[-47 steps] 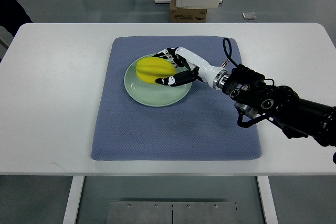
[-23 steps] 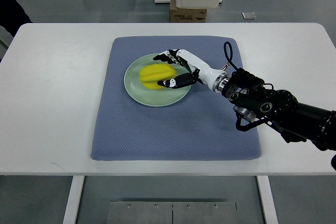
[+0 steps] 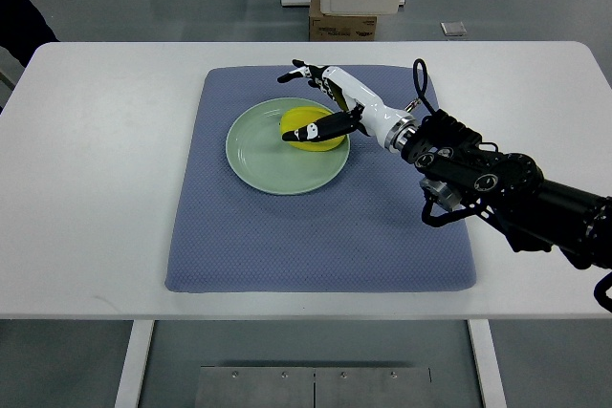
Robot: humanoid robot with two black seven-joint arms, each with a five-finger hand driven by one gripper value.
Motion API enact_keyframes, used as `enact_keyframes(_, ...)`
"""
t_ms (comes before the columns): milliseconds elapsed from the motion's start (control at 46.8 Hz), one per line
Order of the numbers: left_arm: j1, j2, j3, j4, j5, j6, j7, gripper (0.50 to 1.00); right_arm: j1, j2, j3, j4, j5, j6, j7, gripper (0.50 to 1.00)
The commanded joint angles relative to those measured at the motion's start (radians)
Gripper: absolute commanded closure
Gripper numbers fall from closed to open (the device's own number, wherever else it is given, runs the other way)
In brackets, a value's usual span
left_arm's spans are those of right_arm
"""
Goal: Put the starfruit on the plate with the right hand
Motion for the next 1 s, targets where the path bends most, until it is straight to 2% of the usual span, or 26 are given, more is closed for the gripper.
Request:
enact_keyframes(0, 0.0, 0.0, 0.0, 0.0, 0.0, 0.0, 0.0, 0.5, -0.015, -0.004, 0.099, 0.0, 0.0, 0.0, -0.013, 0.5)
enact_keyframes(214, 0.0, 0.0, 0.0, 0.0, 0.0, 0.0, 0.0, 0.5, -0.123, -0.048, 0.32, 0.002, 0.014, 0.0, -0.114, 0.5)
enact_keyframes(406, 0.0, 0.0, 0.0, 0.0, 0.0, 0.0, 0.0, 0.5, -0.173, -0.068, 0.458, 0.003, 0.031, 0.012, -0.122, 0.5)
enact_keyframes(599, 0.0, 0.0, 0.0, 0.0, 0.0, 0.0, 0.0, 0.5, -0.232, -0.09, 0.611, 0.003, 0.2, 0.014, -0.125, 0.5)
enact_keyframes(770, 0.0, 0.0, 0.0, 0.0, 0.0, 0.0, 0.0, 0.5, -0.265, -0.104, 0.63, 0.008, 0.299, 0.014, -0.157, 0.5)
enact_keyframes(983, 0.0, 0.0, 0.0, 0.0, 0.0, 0.0, 0.0, 0.5, -0.305, -0.1, 0.633, 0.009, 0.304, 0.014, -0.158, 0.5)
